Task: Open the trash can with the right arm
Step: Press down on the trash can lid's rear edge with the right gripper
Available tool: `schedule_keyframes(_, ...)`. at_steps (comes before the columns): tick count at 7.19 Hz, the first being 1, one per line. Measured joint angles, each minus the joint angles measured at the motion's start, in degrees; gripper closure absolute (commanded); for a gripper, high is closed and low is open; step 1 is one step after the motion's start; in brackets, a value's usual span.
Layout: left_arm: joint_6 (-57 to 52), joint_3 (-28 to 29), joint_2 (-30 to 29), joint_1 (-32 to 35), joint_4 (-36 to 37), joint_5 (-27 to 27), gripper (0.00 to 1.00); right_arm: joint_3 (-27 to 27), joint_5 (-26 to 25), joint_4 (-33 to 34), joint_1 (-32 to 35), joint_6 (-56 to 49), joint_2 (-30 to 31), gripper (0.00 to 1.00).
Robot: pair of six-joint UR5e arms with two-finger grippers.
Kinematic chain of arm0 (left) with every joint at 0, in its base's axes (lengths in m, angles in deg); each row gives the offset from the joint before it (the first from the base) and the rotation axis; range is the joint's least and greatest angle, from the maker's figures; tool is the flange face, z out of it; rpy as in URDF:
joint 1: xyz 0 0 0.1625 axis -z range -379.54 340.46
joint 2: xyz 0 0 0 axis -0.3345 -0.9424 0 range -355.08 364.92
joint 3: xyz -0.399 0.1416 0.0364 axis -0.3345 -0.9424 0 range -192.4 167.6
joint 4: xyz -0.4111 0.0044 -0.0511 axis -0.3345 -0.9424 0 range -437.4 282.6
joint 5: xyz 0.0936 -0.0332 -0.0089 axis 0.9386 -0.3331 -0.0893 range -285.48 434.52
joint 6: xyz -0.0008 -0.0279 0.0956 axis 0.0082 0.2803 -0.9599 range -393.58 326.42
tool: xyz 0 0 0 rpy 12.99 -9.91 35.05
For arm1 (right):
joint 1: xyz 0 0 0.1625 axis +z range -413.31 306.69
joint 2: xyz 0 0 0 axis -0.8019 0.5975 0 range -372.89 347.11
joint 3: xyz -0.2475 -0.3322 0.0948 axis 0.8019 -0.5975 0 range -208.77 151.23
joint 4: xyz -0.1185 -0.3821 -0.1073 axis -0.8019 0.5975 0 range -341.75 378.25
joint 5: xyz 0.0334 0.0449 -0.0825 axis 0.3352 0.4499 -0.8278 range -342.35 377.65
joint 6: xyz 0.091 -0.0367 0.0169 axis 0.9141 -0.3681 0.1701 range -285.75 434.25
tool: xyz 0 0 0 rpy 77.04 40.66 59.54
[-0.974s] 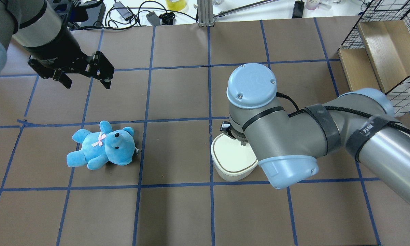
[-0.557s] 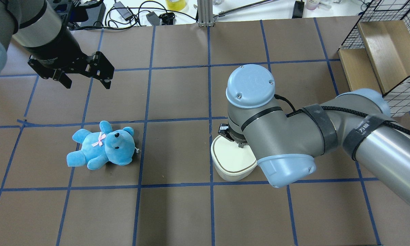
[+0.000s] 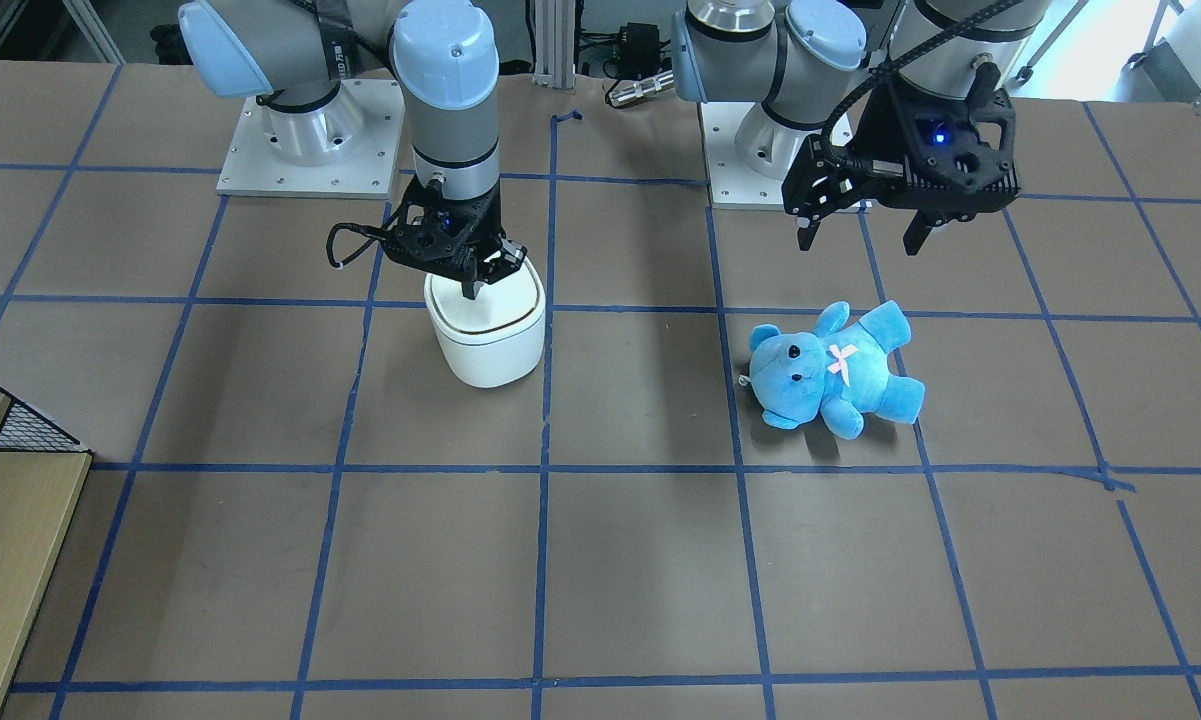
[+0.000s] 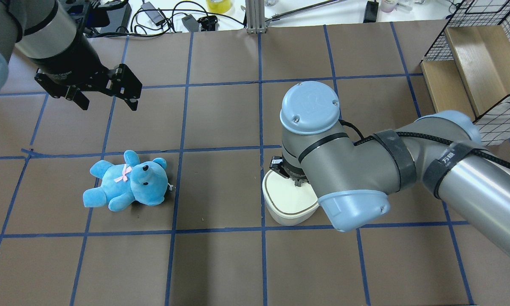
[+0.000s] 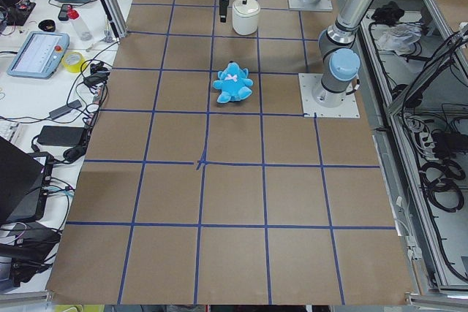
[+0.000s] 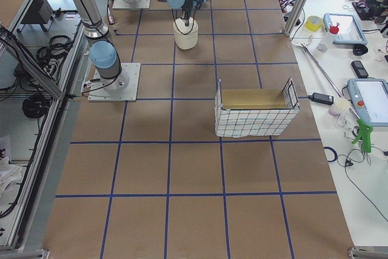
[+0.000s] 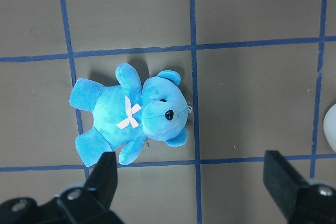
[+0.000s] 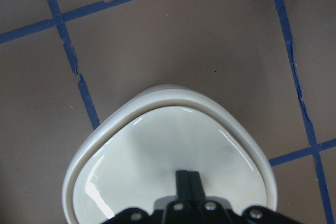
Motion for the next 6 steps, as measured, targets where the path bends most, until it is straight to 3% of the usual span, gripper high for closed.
schedule_keyframes(6, -0.02, 0.0, -0.06, 0.0, 0.0, 0.0, 0.0, 0.24, 1.59, 0.08, -0.15, -0.39, 0.16, 1.0)
